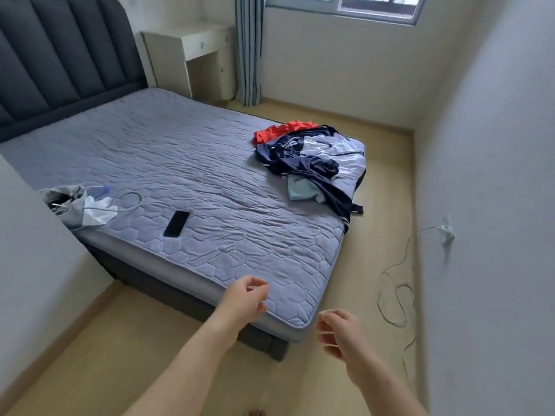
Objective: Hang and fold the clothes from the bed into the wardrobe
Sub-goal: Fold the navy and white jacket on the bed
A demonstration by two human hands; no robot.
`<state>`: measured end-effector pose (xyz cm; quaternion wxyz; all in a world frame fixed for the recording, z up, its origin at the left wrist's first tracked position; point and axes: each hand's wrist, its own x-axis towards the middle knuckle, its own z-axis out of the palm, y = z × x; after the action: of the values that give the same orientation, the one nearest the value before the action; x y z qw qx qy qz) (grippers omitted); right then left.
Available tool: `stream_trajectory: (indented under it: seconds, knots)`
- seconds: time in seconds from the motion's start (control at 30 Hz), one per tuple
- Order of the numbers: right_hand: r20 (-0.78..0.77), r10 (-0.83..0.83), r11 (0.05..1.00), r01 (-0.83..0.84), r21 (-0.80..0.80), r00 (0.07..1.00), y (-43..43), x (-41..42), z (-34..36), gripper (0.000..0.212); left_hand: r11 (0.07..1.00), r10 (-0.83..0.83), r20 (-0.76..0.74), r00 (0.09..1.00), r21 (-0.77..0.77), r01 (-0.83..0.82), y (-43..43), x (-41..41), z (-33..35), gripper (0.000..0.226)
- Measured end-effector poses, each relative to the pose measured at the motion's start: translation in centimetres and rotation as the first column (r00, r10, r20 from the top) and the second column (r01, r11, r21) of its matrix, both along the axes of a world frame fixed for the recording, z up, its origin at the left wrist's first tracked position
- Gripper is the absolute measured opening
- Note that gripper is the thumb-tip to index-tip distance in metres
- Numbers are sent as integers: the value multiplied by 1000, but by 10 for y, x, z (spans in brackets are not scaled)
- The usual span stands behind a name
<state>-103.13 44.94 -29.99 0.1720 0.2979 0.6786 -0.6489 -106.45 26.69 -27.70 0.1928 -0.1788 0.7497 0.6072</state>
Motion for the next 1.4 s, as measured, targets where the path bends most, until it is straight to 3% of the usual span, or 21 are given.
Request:
stream_trajectory:
  seconds: [0.23, 0.47, 0.8, 1.0, 1.4]
  knots:
    - [18, -120, 993, 120, -7, 993, 72, -108, -1, 12, 989, -145, 26, 989, -3, 145, 82, -133, -4, 10]
    - [66, -168, 986, 168, 0, 984, 179, -218, -26, 15, 990, -142, 51, 989, -10, 142, 186, -250, -31, 13]
    - [141, 47, 997, -55, 54, 989, 319, -391, -24, 15, 997, 71, 148, 987, -40, -65, 306, -386, -40, 12]
    - [194, 208, 975, -218, 32, 959, 333, -481, -34, 15, 972, 230, 199, 953, -88, -216, 314, -453, -56, 10]
    - [220, 368, 913, -395, 98, 904, 325, -709, -50, 13, 958, 286, 214, 934, -73, -277, 328, -657, -72, 15]
